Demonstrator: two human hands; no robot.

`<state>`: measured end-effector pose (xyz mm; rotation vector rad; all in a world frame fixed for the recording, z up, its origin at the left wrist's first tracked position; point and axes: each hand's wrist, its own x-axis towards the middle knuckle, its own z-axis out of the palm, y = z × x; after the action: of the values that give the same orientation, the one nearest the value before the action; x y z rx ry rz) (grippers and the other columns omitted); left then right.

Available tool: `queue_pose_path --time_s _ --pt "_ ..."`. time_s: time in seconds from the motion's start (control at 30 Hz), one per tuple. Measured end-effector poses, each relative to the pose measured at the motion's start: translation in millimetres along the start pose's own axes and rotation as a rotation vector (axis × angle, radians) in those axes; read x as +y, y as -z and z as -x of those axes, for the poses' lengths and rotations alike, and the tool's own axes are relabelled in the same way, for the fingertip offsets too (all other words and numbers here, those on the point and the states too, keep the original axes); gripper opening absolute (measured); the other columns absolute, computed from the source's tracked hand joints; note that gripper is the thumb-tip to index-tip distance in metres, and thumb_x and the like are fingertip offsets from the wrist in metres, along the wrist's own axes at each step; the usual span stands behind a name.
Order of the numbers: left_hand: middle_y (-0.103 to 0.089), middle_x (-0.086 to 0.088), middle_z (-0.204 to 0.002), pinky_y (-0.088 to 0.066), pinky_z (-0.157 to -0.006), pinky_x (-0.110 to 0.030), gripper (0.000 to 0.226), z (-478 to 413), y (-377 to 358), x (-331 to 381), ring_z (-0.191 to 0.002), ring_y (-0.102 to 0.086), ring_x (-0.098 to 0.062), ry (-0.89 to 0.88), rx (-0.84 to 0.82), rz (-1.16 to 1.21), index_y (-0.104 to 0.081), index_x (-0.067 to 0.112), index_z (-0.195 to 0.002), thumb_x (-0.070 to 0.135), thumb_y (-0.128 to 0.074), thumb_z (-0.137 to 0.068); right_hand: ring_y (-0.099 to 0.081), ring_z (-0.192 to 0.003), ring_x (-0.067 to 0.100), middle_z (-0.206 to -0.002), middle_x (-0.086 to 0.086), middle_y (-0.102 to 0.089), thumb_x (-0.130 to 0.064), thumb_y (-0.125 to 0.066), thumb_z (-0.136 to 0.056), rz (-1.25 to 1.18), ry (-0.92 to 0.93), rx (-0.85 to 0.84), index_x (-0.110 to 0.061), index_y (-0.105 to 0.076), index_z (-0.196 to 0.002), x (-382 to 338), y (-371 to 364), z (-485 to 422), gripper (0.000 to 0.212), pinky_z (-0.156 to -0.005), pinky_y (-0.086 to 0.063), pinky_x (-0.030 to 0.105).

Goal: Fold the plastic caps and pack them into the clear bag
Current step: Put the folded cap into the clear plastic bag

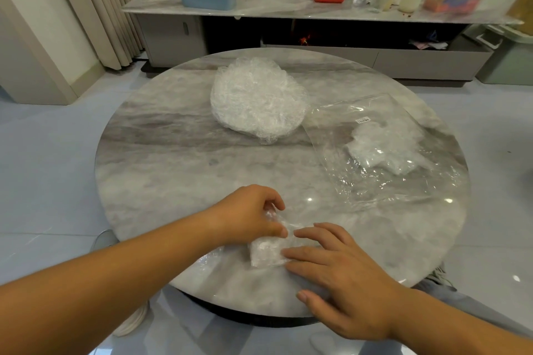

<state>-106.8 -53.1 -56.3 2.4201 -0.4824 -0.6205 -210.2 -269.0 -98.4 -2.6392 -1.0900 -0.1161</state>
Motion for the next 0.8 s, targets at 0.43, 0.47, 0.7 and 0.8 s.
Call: queue_pose_path --time_s 0.43,0.47,0.7,0.8 --pt "-0.071 -0.009 -0.084 -0.056 -0.067 -0.028 0.017 6 1 -8 -0.073 -0.068 -0.018 0.209 0.025 0.716 -0.069 0.005 -0.094 0.009 -0.08 -0.082 -0.017 -0.147 -0.011 -0.16 -0.028 -0.023 -0.074 -0.058 -0.084 -0.817 -0.6 0.15 -0.059 -0.064 -0.119 0 31 -22 0.038 -0.122 -0.024 0.032" --pt "-0.071 -0.009 -0.083 -0.054 -0.067 -0.028 0.016 8 -1 -8 -0.074 -0.067 -0.019 0.211 0.022 0.772 -0.068 0.007 -0.093 0.008 -0.08 -0.083 -0.018 -0.146 -0.013 -0.16 -0.025 -0.026 -0.074 -0.061 -0.084 -0.927 -0.657 0.143 -0.059 -0.067 -0.115 -1 34 -28 0.035 -0.122 -0.025 0.033" --pt "-0.067 -0.016 -0.088 -0.052 -0.075 -0.036 0.017 16 -12 -7 -0.083 -0.065 -0.027 0.186 -0.061 0.959 -0.06 0.008 -0.093 0.005 -0.075 -0.086 -0.058 -0.13 0.018 -0.131 0.0 -0.068 -0.06 -0.063 -0.08 -1.284 -0.653 0.193 -0.03 -0.077 -0.113 5 28 -42 0.047 -0.117 -0.039 0.047" --pt "-0.068 -0.017 -0.092 -0.053 -0.079 -0.04 0.022 18 -13 -7 -0.086 -0.066 -0.029 0.207 -0.088 0.942 -0.06 0.008 -0.103 0.005 -0.075 -0.087 -0.064 -0.121 0.02 -0.122 0.0 -0.073 -0.051 -0.064 -0.086 -1.261 -0.654 0.239 -0.024 -0.078 -0.112 7 30 -45 0.04 -0.11 -0.046 0.046"
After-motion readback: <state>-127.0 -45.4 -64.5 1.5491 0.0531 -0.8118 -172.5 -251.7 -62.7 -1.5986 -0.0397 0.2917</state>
